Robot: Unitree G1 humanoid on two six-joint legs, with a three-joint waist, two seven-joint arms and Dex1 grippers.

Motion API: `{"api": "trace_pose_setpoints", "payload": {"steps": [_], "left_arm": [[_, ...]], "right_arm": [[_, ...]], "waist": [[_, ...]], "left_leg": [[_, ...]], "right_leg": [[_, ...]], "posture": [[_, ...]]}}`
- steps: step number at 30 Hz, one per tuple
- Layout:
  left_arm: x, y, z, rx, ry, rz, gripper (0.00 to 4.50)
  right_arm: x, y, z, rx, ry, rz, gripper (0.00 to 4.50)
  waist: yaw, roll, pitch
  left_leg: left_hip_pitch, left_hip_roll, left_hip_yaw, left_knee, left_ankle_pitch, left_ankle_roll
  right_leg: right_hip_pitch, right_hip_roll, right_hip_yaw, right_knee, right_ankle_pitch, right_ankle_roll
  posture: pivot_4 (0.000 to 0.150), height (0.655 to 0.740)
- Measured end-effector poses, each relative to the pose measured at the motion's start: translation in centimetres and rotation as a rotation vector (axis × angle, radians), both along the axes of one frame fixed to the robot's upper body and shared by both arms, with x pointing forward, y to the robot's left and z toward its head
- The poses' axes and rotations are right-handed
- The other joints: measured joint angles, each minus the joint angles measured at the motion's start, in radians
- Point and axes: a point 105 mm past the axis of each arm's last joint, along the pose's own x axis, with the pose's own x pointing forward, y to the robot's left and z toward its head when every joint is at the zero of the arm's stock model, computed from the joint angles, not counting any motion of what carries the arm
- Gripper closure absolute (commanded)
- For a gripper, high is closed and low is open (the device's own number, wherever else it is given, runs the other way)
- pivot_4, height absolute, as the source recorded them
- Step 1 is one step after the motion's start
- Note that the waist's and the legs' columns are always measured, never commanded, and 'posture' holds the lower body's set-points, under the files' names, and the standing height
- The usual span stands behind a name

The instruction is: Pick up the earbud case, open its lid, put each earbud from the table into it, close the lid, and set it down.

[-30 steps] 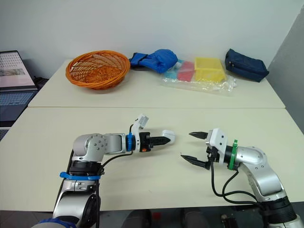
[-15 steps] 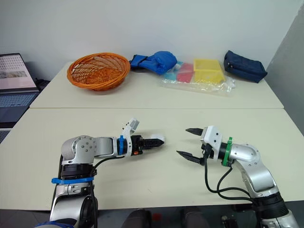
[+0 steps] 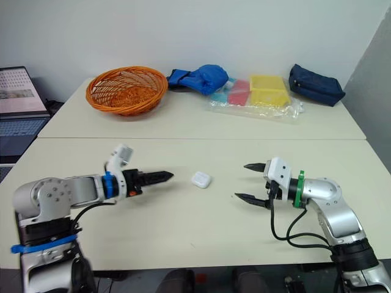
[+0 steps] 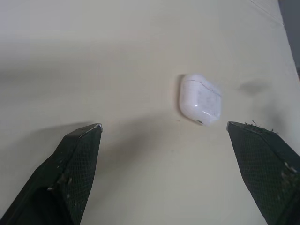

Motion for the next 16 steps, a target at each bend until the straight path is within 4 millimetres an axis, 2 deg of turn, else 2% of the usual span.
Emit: {"api": "trace_pose_setpoints", "payload": {"steps": [1,3,5,8,10,16], "left_arm": [[0.0,1.2,1.0,0.151,-0.157,-0.032,0.02],[-0.4,2.4,1.6,0.368,-0.325,-0.115,0.02],[-1.0,2.7,0.9,0.580,-0.474,-0.256,0.02],[-0.5,3.1,0.3,0.600,-0.569,-0.256,0.02],[-0.1,3.3,0.3,0.567,-0.595,-0.196,0.02],[-0.3,2.2,1.0,0.533,-0.630,-0.217,0.02]], "right_arm": [[0.1,-0.2,0.5,0.012,-0.009,-0.004,0.00],[0.3,-1.0,0.9,0.011,-0.010,-0.025,0.00],[0.4,-1.4,1.3,0.021,-0.007,-0.038,0.00],[0.4,-1.5,1.3,0.008,0.002,-0.042,0.00],[0.3,-1.6,1.5,-0.008,0.002,-0.039,0.00],[0.0,-1.4,1.8,-0.006,0.011,-0.027,0.00]], "waist": [[-0.001,0.000,0.000],[0.000,0.000,0.000],[0.003,0.000,0.000],[0.010,0.000,0.000],[0.013,0.000,0.000],[0.012,-0.001,0.001]], "left_leg": [[0.000,0.000,0.001,-0.001,0.000,0.000],[0.001,0.000,0.002,-0.004,0.000,0.000],[0.001,0.001,0.003,-0.006,0.000,0.000],[-0.003,0.001,0.003,-0.005,0.000,0.000],[-0.004,-0.001,0.004,-0.005,0.000,0.000],[-0.004,-0.001,0.004,-0.005,0.000,0.001]], "right_leg": [[0.000,-0.002,0.001,0.000,-0.002,-0.003],[-0.001,-0.009,0.001,0.000,-0.005,-0.013],[-0.002,-0.014,0.001,0.000,-0.006,-0.016],[-0.003,-0.015,-0.001,0.000,-0.006,-0.012],[-0.003,-0.015,-0.002,0.000,-0.006,-0.002],[-0.003,-0.013,-0.002,0.000,-0.006,0.002]], "posture": [[0.150,0.7400],[0.150,0.7400],[0.150,0.7400],[0.150,0.7400],[0.150,0.7400],[0.150,0.7400]]}}
